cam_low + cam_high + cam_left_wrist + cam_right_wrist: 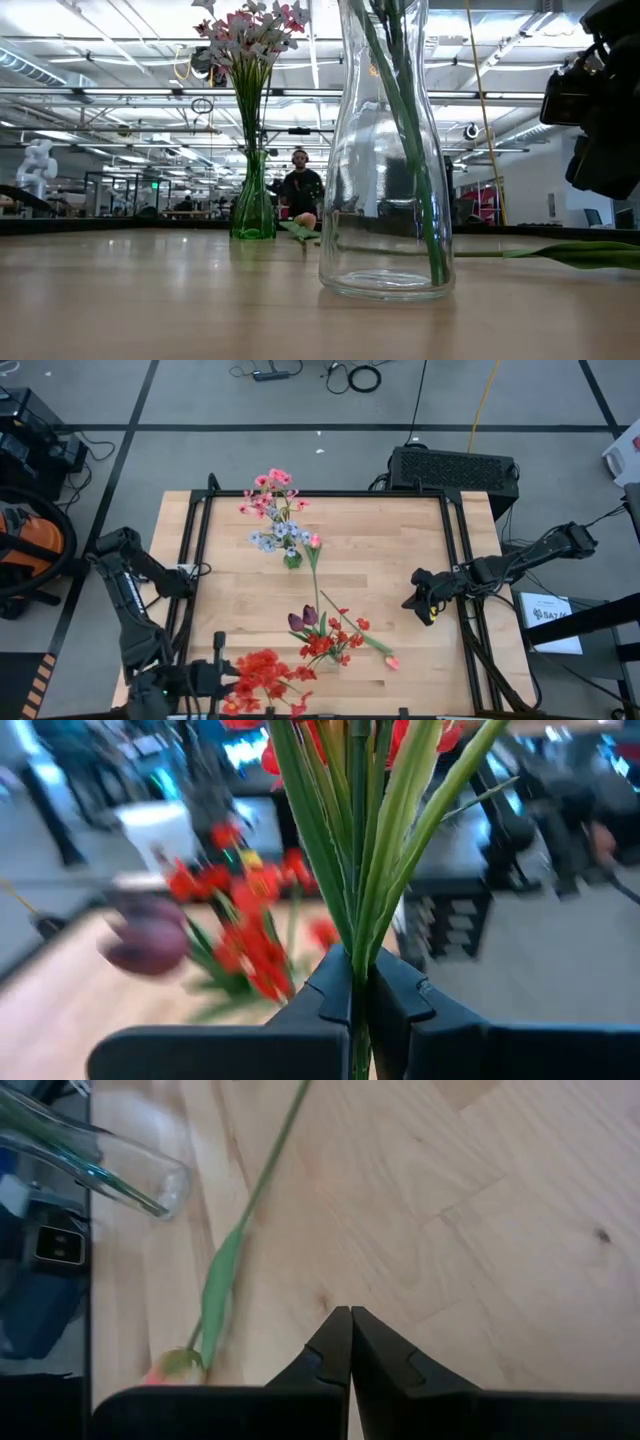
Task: Sort flowers into vase by color
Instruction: Put the red flowers into the transparent vase
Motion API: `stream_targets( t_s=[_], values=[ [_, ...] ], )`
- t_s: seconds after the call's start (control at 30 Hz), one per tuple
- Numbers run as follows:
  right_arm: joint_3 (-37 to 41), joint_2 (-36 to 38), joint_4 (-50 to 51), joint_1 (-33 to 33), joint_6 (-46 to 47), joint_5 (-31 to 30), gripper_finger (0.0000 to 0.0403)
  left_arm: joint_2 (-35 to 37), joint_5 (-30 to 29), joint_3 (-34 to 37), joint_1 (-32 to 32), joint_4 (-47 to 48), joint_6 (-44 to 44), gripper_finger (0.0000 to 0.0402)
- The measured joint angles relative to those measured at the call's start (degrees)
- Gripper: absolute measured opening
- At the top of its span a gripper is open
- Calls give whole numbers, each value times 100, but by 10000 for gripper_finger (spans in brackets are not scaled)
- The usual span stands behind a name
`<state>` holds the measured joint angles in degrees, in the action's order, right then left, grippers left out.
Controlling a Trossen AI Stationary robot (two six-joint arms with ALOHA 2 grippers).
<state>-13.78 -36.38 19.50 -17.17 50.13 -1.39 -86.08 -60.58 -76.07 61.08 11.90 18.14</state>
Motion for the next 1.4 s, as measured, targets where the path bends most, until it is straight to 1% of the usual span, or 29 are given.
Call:
stream_targets(
  t_s=[0.07, 0.17, 0.33, 0.53, 0.67, 0.73, 0.97, 1.23, 1.4],
  values=[
    [0, -1, -38, 0, 4, 0, 0, -33, -313, 0, 20, -554, -584, 12],
    [-2, -2, -153, 0, 13, -2, 0, -130, -560, 0, 7, -1479, -1413, 12],
    [-2, -4, -139, 0, 14, -10, 0, -466, -581, 0, -145, -2898, -2355, 12],
    [-2, -4, -135, 0, 13, -14, 0, -1018, -578, 0, -317, -4442, -2505, 12],
    [-2, -4, -133, 0, 13, -12, 0, -1312, -568, 2, -403, -5129, -2504, 12],
    [-2, -4, -133, 0, 13, -12, 0, -1419, -567, 2, -478, -5362, -2495, 12],
    [-2, -4, -130, 0, -3, -21, 0, -1784, -569, 2, -1008, -5641, -2498, 12],
    [-2, -4, -128, -2, -5, -23, 0, -1928, -539, 4, -1613, -5646, -2499, 12],
    [-3, -4, -128, 0, -5, -26, 0, -1930, -190, 4, -1845, -5646, -2458, 12]
  ],
)
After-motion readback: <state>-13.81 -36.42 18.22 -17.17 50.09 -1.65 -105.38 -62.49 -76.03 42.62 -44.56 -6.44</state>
